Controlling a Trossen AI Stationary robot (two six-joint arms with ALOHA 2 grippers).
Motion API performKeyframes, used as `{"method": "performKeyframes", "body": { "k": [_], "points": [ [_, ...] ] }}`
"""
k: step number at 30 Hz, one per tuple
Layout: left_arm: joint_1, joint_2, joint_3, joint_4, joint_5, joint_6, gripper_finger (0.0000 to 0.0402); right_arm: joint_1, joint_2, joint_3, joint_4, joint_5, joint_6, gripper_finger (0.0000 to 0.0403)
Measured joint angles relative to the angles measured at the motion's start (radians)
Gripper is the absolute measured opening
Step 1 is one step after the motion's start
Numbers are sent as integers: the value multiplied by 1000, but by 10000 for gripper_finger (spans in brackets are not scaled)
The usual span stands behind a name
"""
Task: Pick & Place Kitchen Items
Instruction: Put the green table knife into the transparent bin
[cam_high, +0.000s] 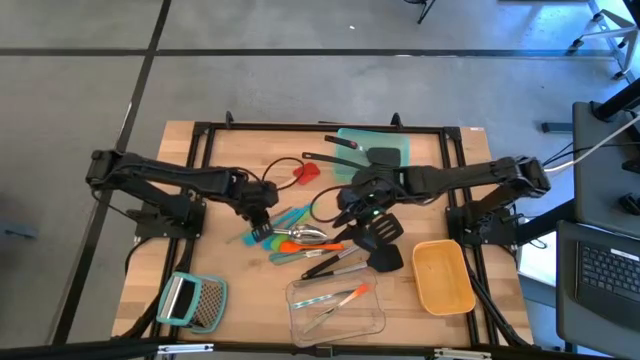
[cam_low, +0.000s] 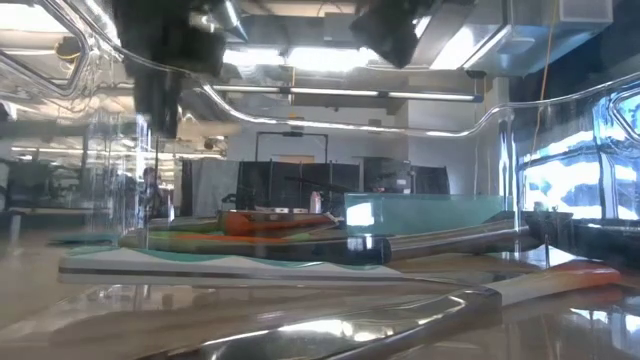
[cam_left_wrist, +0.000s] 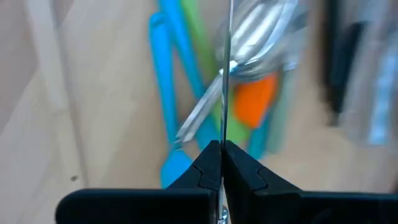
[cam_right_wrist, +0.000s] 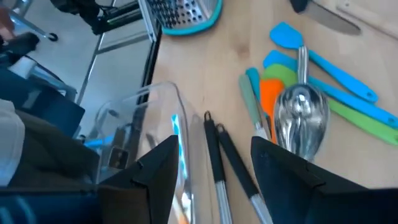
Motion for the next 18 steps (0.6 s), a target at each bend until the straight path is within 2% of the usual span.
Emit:
{"method": "performKeyframes", "body": {
  "k": [4,9,14,18],
  "points": [
    [-44,7,103,52,-42,-42,3,17,-61,0,-64,4,4,203],
    [-92,47,176,219,-51,-97,3,68,-139,0,-147,20,17,203],
    [-159,159,261,325,-44,-146,3,143,-222,0,-242,115,43,203],
    [-212,293,382,384,-33,-168,3,216,-284,0,-317,188,77,203]
  ]
}}
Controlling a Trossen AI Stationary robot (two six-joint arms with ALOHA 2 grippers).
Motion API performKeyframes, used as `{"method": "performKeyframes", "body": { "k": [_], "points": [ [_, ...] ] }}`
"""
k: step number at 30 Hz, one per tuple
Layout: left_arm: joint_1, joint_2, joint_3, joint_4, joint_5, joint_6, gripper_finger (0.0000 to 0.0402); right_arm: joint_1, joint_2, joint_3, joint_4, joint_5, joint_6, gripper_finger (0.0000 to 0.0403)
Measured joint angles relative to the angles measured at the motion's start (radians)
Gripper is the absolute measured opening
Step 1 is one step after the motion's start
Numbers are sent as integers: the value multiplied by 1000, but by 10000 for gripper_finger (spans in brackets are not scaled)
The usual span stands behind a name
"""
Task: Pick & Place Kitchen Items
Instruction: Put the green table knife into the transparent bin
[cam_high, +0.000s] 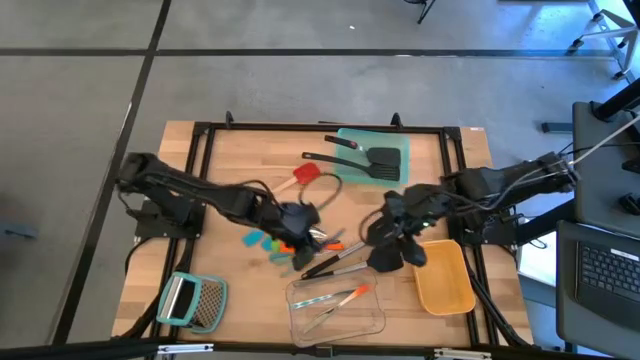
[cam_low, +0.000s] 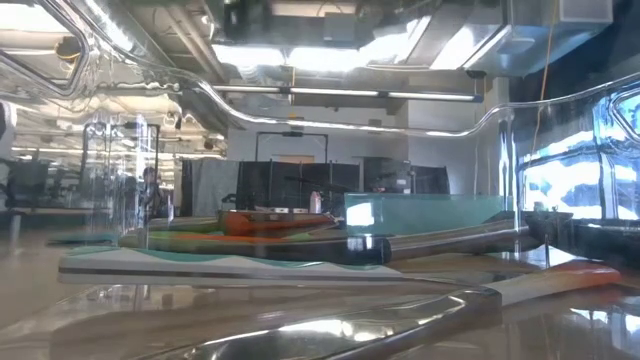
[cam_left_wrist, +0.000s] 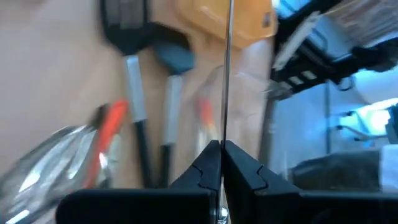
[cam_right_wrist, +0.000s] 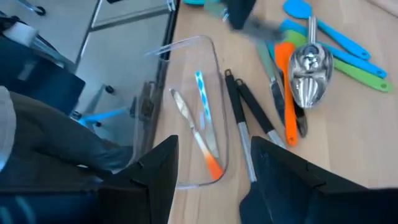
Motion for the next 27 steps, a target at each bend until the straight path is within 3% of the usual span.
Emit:
{"method": "performKeyframes", "body": {
  "k": [6,10,20,27],
  "points": [
    [-56,191,239,-45,19,12,3,116,-79,0,-80,111,67,203],
    [-80,295,334,-83,33,6,3,195,-111,0,-94,187,96,203],
    [-112,467,362,-85,151,-45,3,350,-120,0,-90,327,179,203],
    [-112,517,362,-81,152,-61,3,402,-120,0,-90,366,224,203]
  ]
}}
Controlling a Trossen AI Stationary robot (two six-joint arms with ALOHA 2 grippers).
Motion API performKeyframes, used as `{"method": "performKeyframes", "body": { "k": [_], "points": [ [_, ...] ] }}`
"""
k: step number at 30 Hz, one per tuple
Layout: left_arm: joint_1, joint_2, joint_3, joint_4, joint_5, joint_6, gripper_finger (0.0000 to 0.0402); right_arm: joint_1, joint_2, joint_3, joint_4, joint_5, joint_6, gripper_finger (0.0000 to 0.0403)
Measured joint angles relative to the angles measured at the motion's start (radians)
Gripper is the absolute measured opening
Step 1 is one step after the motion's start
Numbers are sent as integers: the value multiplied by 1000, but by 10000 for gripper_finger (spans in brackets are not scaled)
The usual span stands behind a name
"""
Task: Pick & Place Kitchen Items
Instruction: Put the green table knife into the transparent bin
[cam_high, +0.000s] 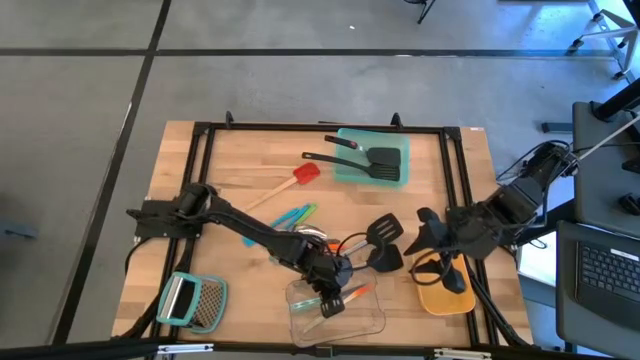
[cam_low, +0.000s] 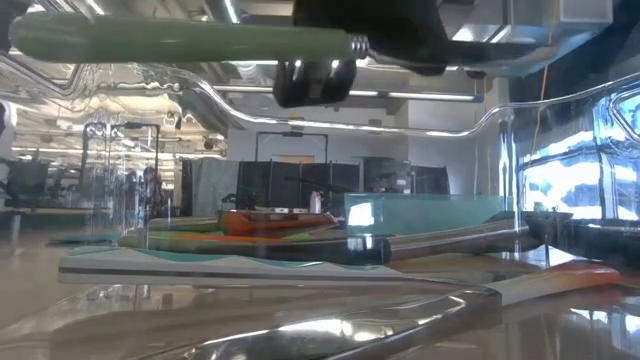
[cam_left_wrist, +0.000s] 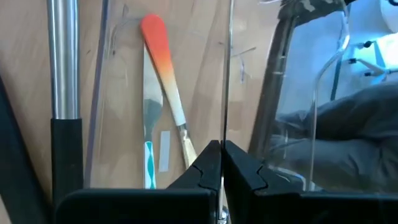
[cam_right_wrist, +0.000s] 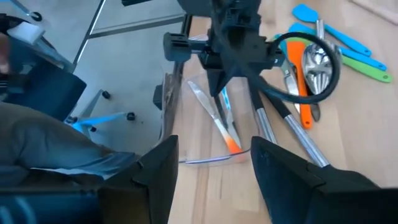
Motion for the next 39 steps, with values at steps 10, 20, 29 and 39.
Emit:
{"method": "performKeyframes", "body": {
  "k": [10,20,29,39],
  "points": [
    [16,77,2,-13,21,77,3,36,0,0,7,45,28,203],
    [43,91,2,-18,-21,119,2,36,0,0,24,45,28,203],
    [47,94,1,-22,-28,158,2,36,0,0,23,44,28,203],
    [29,95,2,-20,26,106,3,36,0,0,23,44,27,203]
  ]
}}
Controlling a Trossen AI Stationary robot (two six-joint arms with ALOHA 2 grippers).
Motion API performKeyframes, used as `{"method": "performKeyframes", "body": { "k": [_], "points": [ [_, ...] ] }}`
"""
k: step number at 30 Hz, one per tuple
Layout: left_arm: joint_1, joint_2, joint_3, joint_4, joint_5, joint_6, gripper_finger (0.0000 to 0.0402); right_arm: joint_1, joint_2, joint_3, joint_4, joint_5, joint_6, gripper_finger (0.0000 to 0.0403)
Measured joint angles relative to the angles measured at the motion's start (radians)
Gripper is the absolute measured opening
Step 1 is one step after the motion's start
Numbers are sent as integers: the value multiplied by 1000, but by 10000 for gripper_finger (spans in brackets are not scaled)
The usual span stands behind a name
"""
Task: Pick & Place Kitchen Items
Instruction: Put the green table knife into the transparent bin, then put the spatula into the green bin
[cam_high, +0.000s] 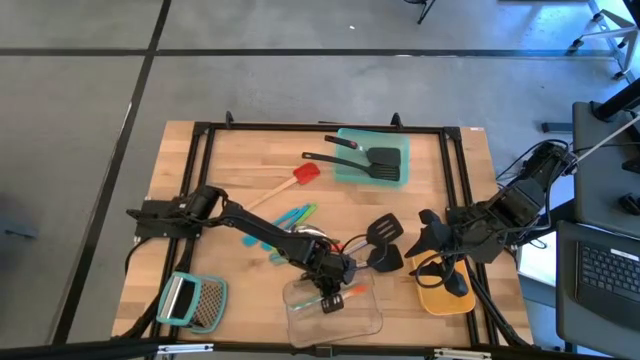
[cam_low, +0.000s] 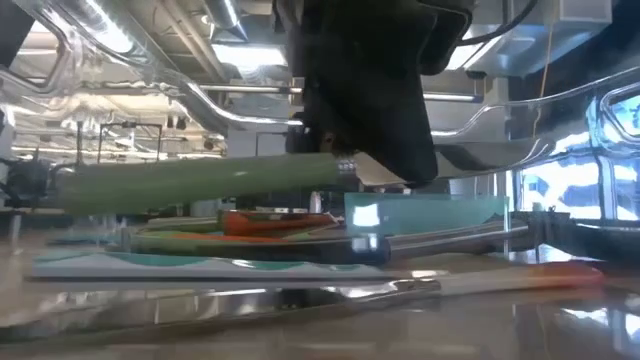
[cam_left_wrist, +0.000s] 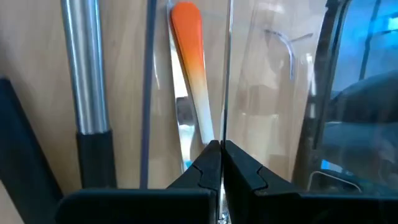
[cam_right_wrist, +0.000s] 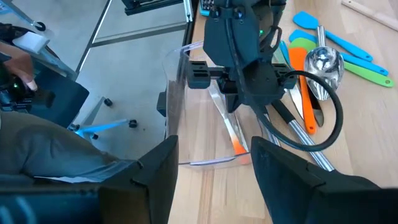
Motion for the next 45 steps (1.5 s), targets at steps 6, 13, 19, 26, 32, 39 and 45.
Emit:
{"method": "performKeyframes", "body": {
  "k": [6,13,19,26,32,39,45],
  "points": [
    [-6,0,0,11,5,-48,11,0,0,0,0,0,0,203],
    [-15,0,-1,42,8,-75,52,0,0,0,0,0,0,203],
    [-15,0,1,78,5,-109,113,0,0,0,0,0,1,203],
    [-15,5,101,0,-26,-92,140,0,0,0,0,-1,3,203],
    [-26,1,258,-153,-85,-38,141,0,0,0,0,-1,3,203],
    [-29,-1,433,-284,-198,-3,141,0,0,0,0,-3,3,203],
    [4,-3,512,-291,-364,7,141,-1,0,0,0,-3,28,203]
  ]
}}
